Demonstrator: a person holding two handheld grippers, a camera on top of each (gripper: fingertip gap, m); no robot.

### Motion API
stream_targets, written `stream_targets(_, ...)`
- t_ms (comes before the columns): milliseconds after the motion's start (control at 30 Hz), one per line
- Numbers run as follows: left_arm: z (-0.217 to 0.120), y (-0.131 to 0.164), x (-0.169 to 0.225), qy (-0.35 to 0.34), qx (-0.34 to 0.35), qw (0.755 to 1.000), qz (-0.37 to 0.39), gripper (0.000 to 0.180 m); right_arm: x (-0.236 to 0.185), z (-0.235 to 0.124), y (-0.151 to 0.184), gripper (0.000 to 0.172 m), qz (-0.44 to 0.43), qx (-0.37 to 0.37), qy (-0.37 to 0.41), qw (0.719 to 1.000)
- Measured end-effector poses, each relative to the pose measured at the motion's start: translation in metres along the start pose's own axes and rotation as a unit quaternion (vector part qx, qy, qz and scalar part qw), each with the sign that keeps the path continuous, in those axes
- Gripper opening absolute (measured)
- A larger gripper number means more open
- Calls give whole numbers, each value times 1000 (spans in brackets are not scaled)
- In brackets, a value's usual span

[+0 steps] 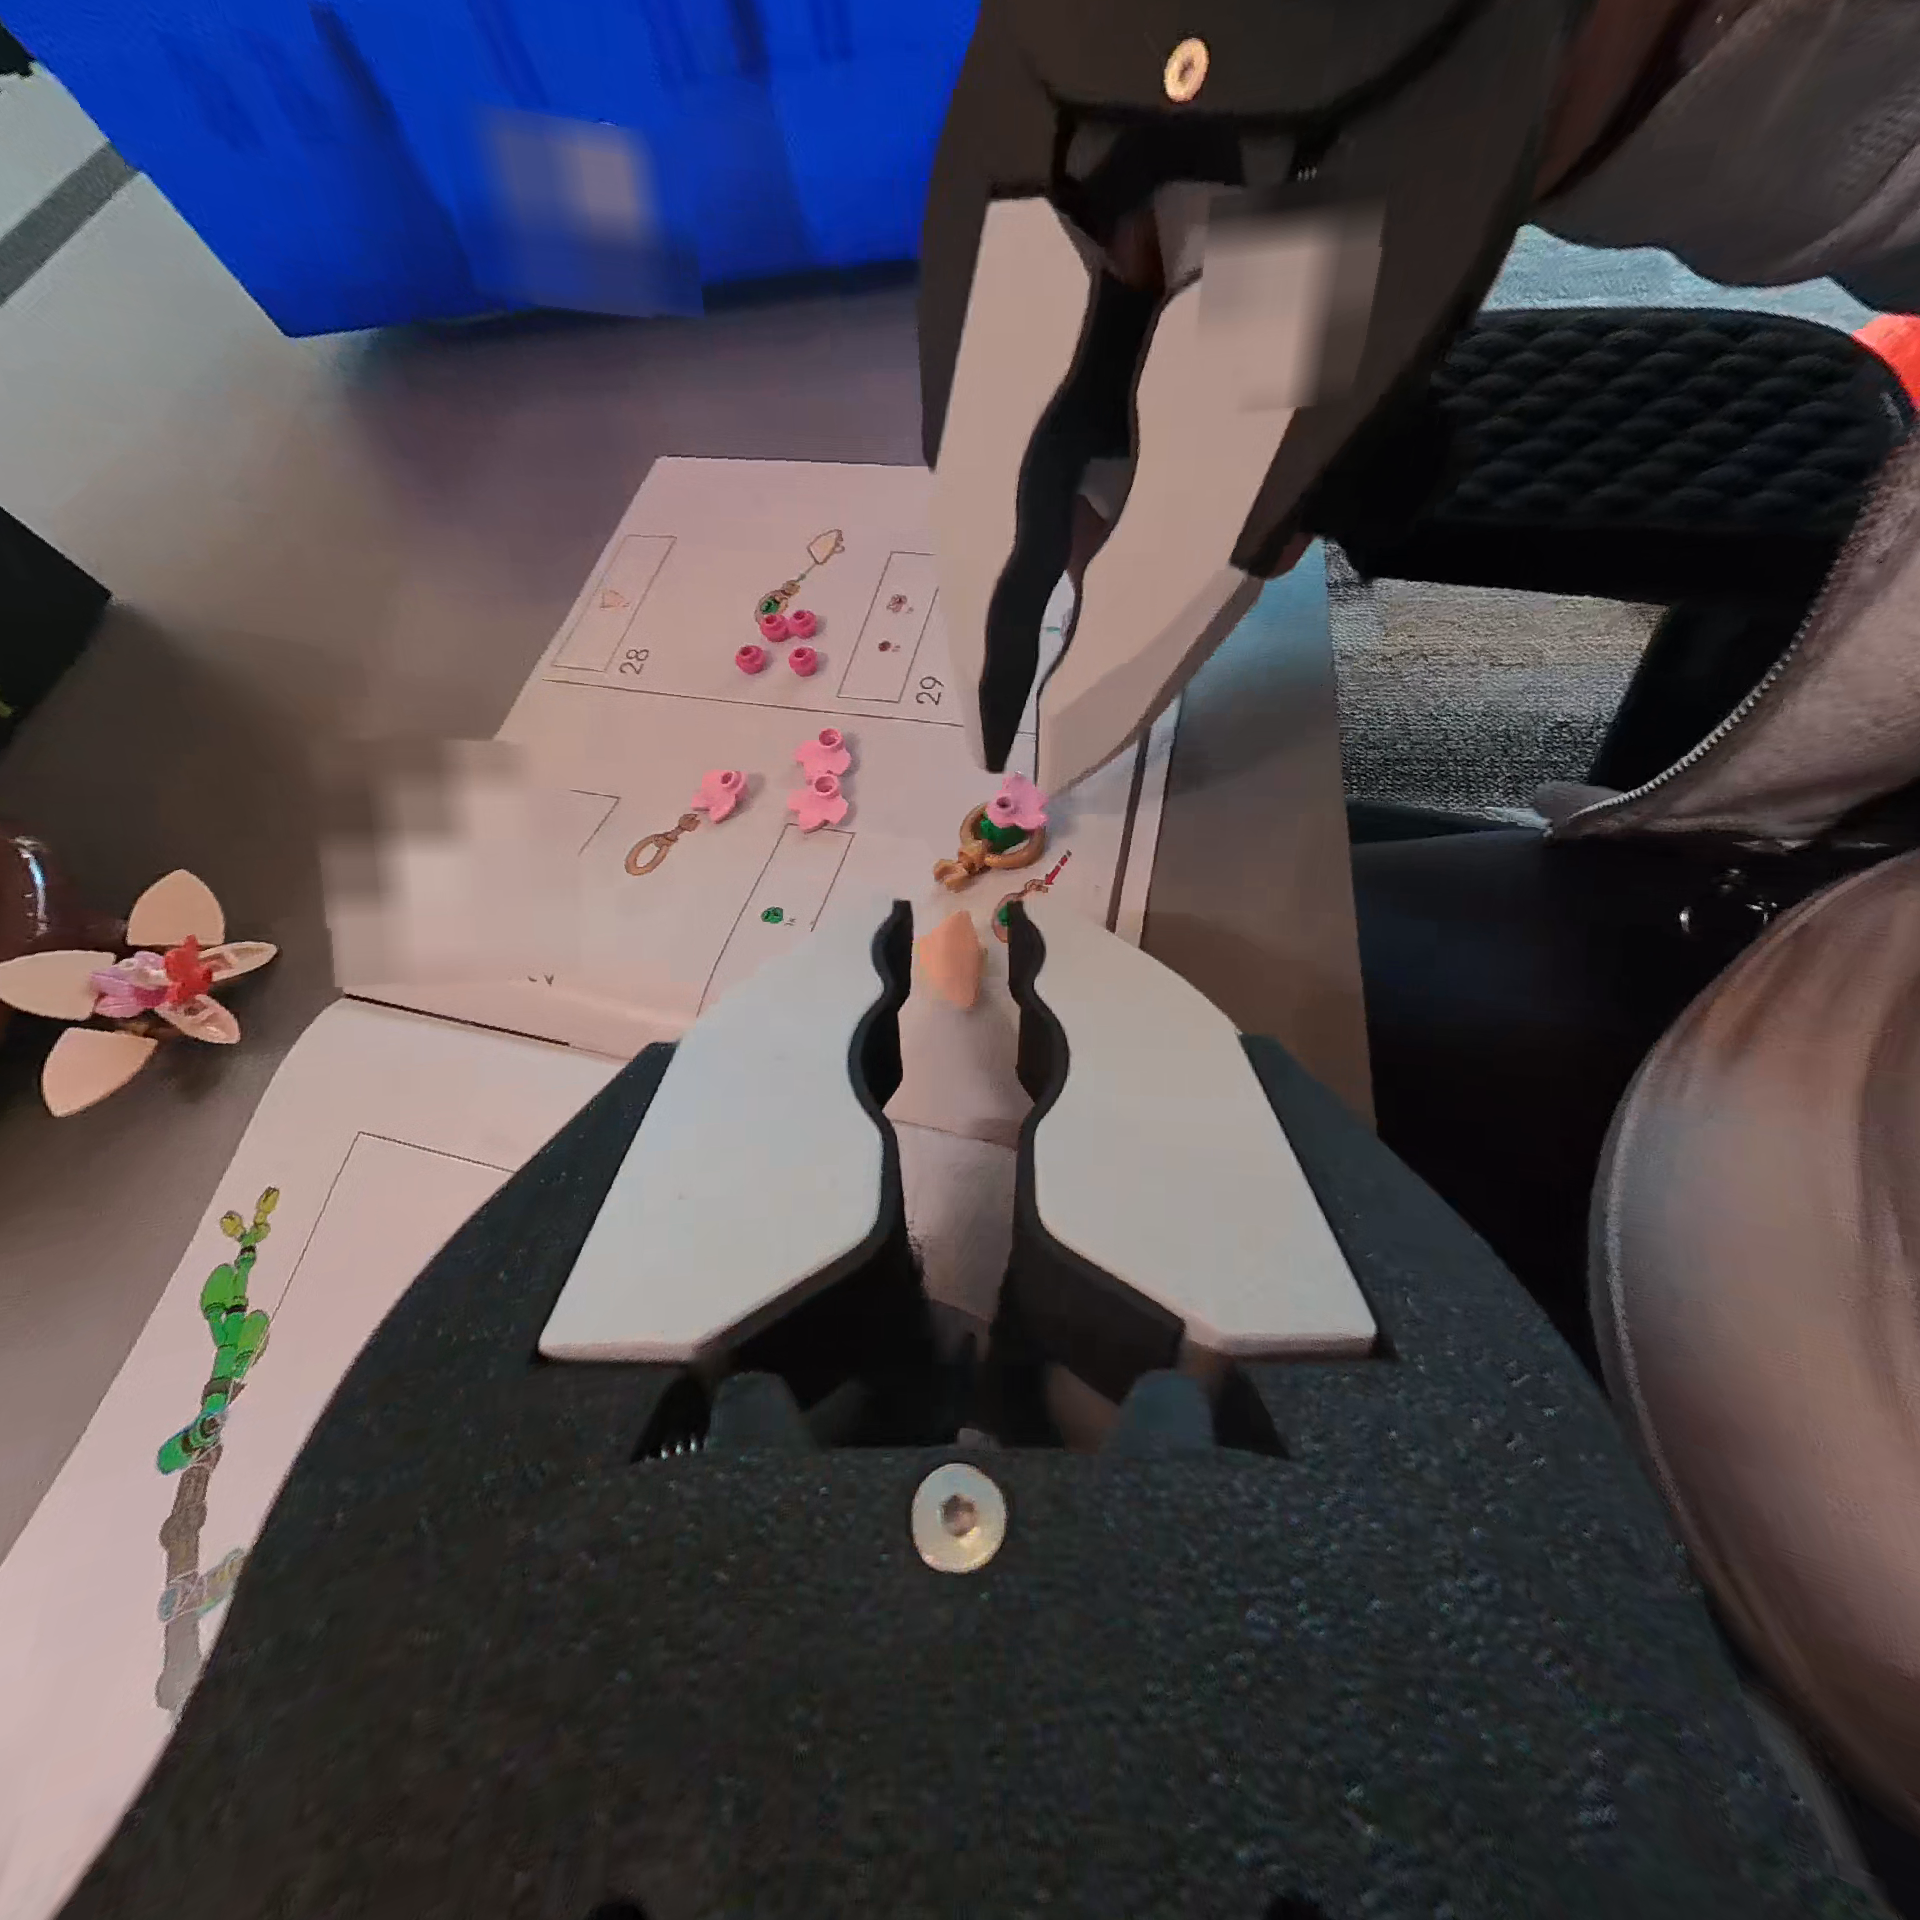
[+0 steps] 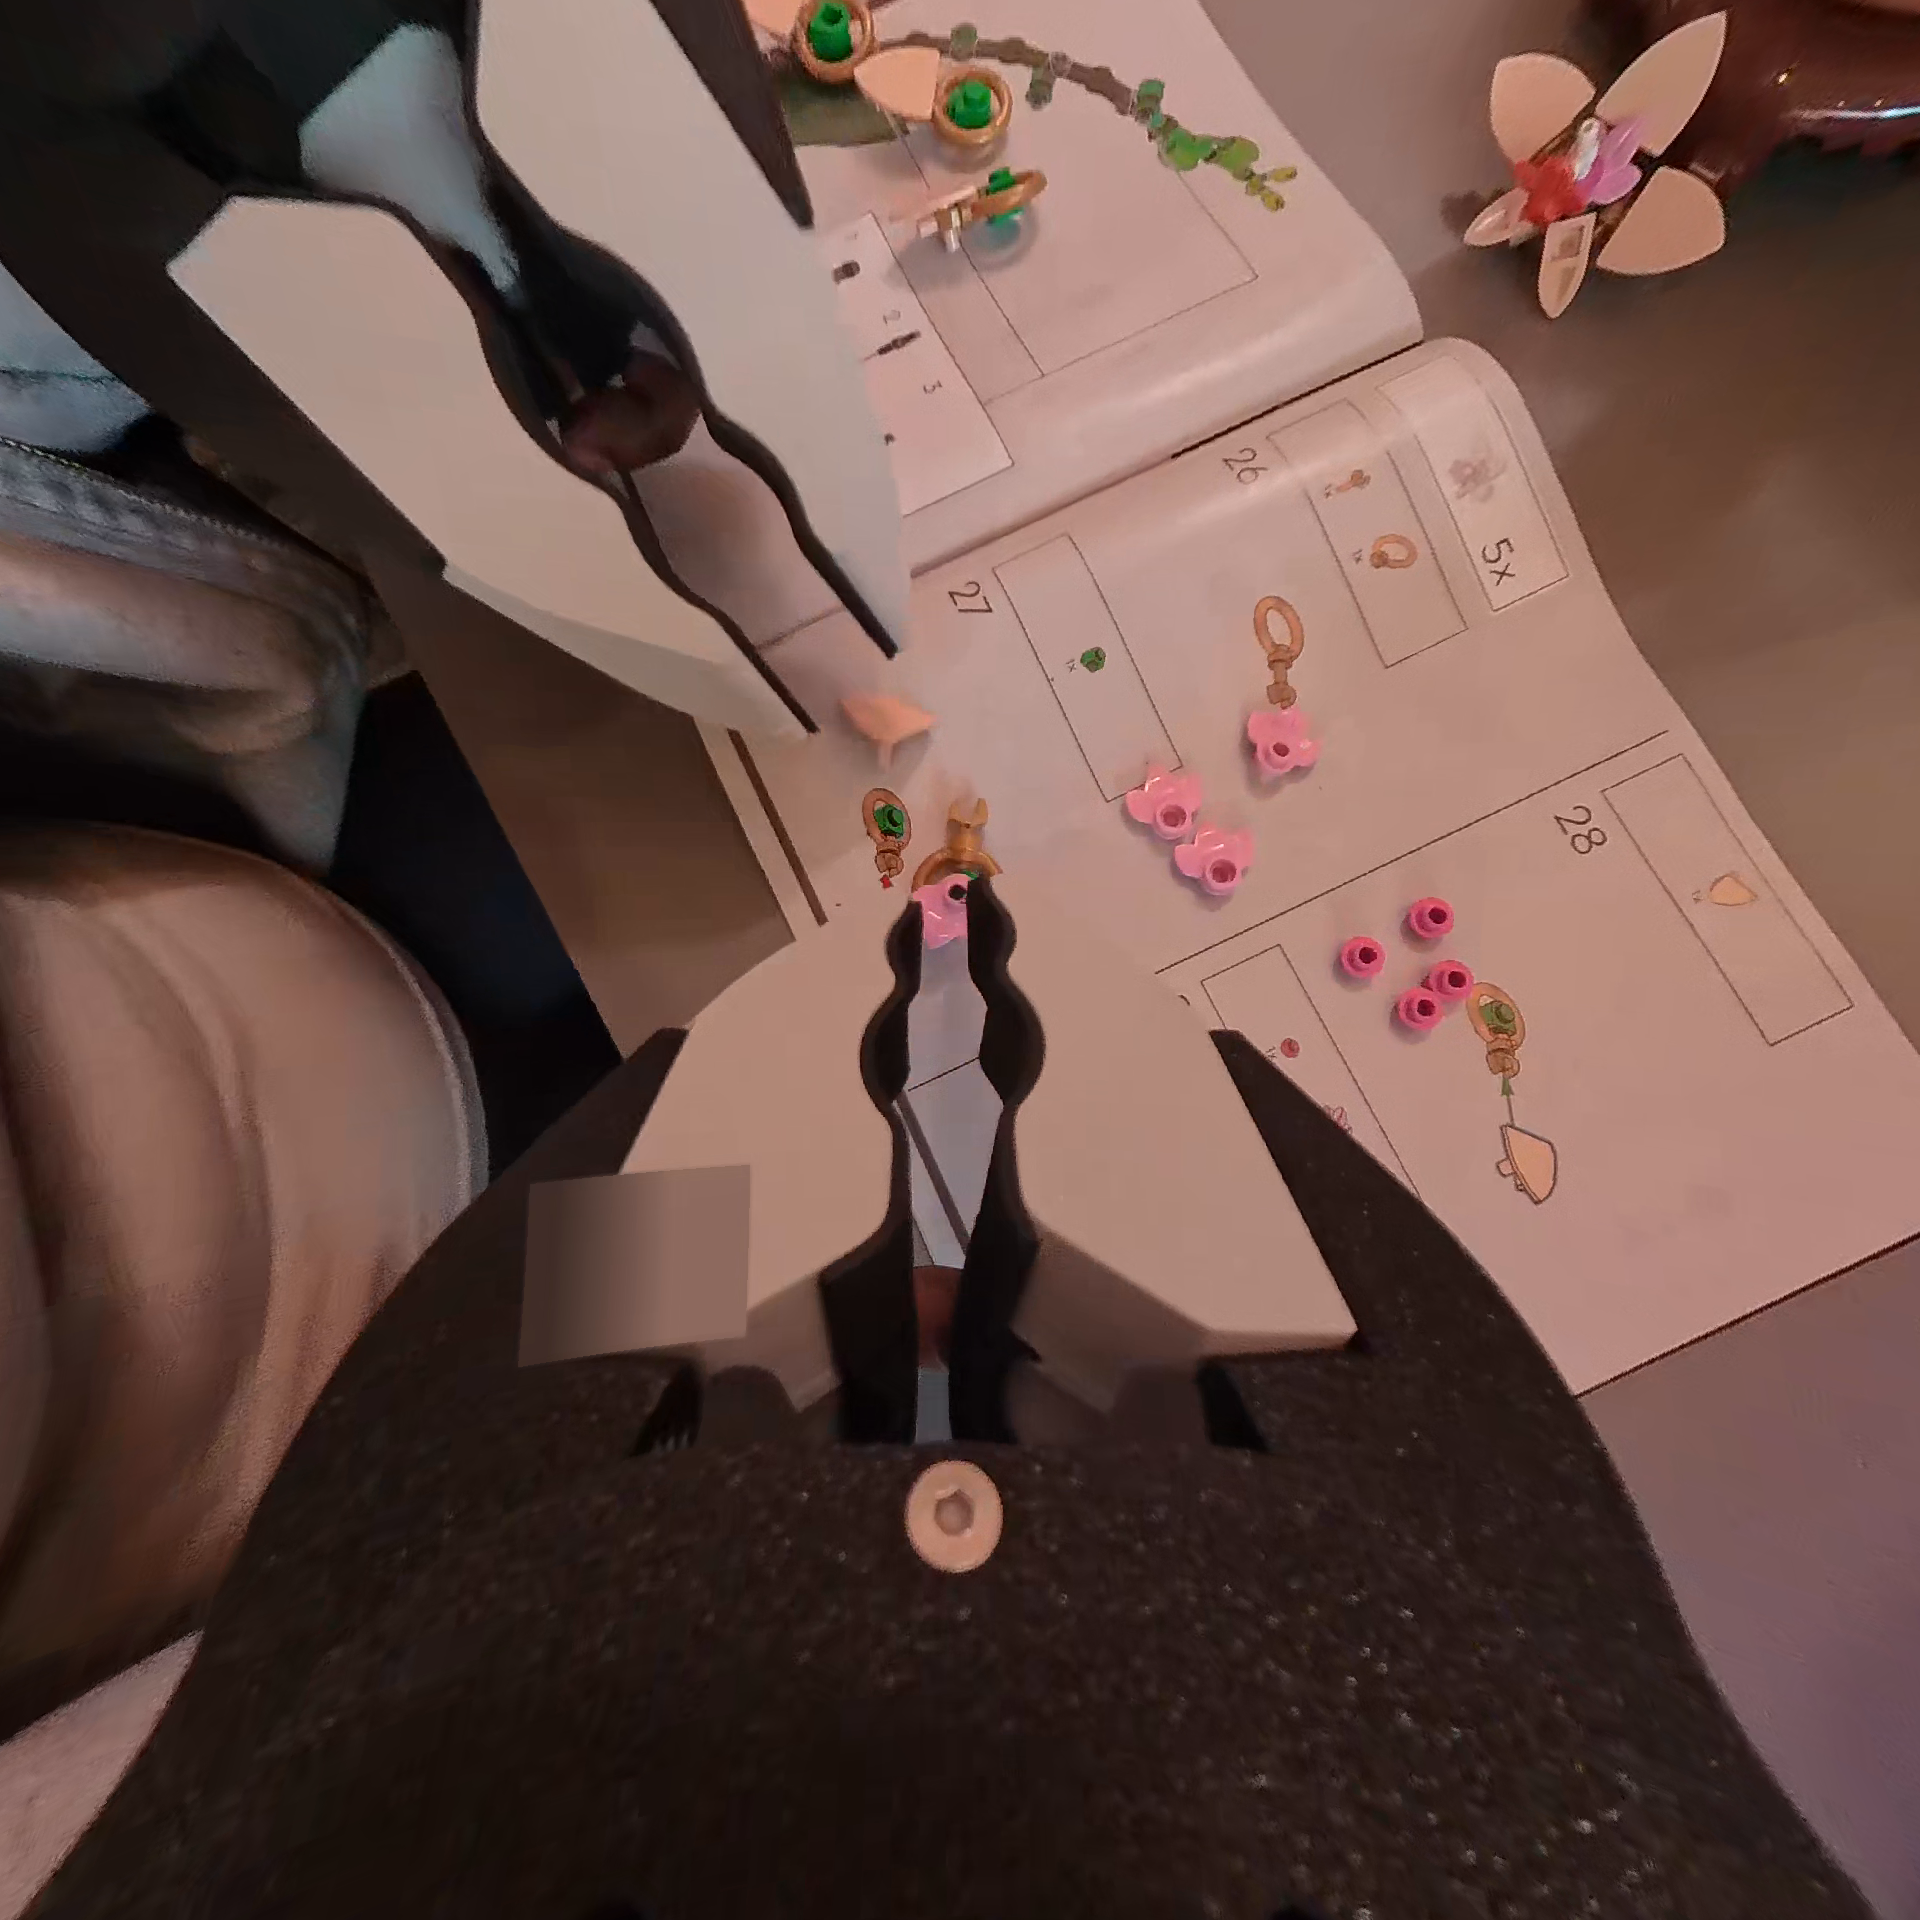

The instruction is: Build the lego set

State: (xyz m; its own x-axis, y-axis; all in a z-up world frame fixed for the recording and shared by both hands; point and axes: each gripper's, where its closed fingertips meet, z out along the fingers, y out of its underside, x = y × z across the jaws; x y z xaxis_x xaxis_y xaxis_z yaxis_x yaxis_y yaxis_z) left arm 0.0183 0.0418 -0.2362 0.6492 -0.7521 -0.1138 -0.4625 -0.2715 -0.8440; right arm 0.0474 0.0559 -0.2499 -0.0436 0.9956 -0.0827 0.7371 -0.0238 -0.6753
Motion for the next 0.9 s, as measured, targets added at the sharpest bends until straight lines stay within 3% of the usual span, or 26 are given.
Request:
stream_targets(600, -4, -4, -3, -9, 21, 1000, 0, 18, 8, 4, 4, 6, -77, -35, -7, 996)
stream_targets(900, -8, -8, -14, -39, 44, 998, -14, 23, 3, -2, 3, 12, -32, -9, 1, 999)
